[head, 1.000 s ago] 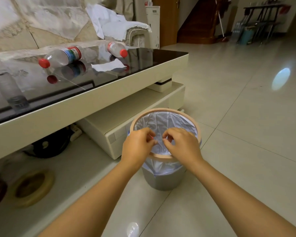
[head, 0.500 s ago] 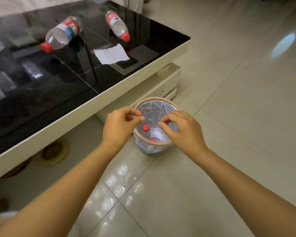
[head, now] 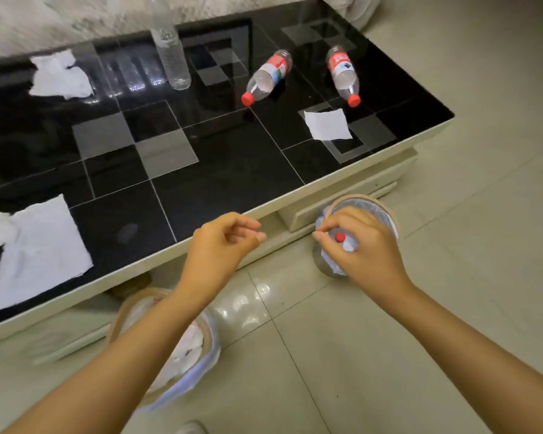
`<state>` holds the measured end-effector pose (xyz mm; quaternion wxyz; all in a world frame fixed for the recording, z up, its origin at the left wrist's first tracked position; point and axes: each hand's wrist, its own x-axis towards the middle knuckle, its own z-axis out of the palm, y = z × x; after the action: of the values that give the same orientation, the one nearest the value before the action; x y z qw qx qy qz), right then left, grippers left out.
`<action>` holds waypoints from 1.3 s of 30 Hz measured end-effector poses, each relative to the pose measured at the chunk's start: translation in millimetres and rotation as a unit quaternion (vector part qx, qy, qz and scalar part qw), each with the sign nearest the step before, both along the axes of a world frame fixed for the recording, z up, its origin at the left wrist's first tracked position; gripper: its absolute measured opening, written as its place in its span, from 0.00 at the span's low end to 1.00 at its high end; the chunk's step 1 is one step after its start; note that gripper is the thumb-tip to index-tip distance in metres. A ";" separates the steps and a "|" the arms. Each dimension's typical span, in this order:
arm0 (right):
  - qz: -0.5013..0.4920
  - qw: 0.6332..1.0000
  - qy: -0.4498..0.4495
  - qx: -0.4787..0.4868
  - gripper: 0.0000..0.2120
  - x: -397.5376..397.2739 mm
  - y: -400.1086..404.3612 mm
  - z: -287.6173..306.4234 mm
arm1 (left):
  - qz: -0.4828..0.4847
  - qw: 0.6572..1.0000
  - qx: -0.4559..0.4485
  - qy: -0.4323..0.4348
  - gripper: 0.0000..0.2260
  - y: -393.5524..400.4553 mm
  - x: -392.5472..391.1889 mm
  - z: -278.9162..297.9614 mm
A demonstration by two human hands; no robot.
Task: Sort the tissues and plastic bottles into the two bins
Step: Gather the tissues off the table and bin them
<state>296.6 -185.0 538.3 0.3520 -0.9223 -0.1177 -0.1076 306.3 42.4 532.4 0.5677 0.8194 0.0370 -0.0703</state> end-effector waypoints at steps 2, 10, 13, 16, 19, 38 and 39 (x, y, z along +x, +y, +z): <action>0.030 0.999 0.015 -0.004 0.06 5.3 31.9 4.8 | 0.027 1.000 0.011 0.002 0.05 39.5 -9.5 8.3; 0.114 0.992 0.041 -0.034 0.06 14.3 163.0 24.8 | 0.119 0.992 0.032 0.032 0.05 181.6 -42.1 10.0; 0.130 0.989 0.045 -0.058 0.04 18.6 208.1 26.6 | 0.146 0.988 0.035 0.042 0.06 223.7 -49.5 6.2; 0.150 0.985 0.063 -0.064 0.03 22.9 250.1 22.6 | 0.175 0.982 0.043 0.062 0.06 262.4 -56.4 -0.3; 0.170 0.979 0.084 -0.073 0.02 26.2 286.4 12.0 | 0.208 0.974 0.039 0.083 0.07 299.0 -64.6 -7.8; 0.231 0.949 0.191 -0.095 0.08 65.6 375.0 -20.7 | 0.298 0.935 0.027 0.188 0.28 364.5 -31.4 -45.0; 0.235 0.947 0.197 -0.096 0.09 70.3 374.1 -19.5 | 0.292 0.936 0.048 0.192 0.32 363.8 -23.8 -50.1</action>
<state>366.8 189.1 518.8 0.2933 -0.9007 -0.2692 0.1738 282.5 406.2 482.3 0.5048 0.7698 0.3866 -0.0554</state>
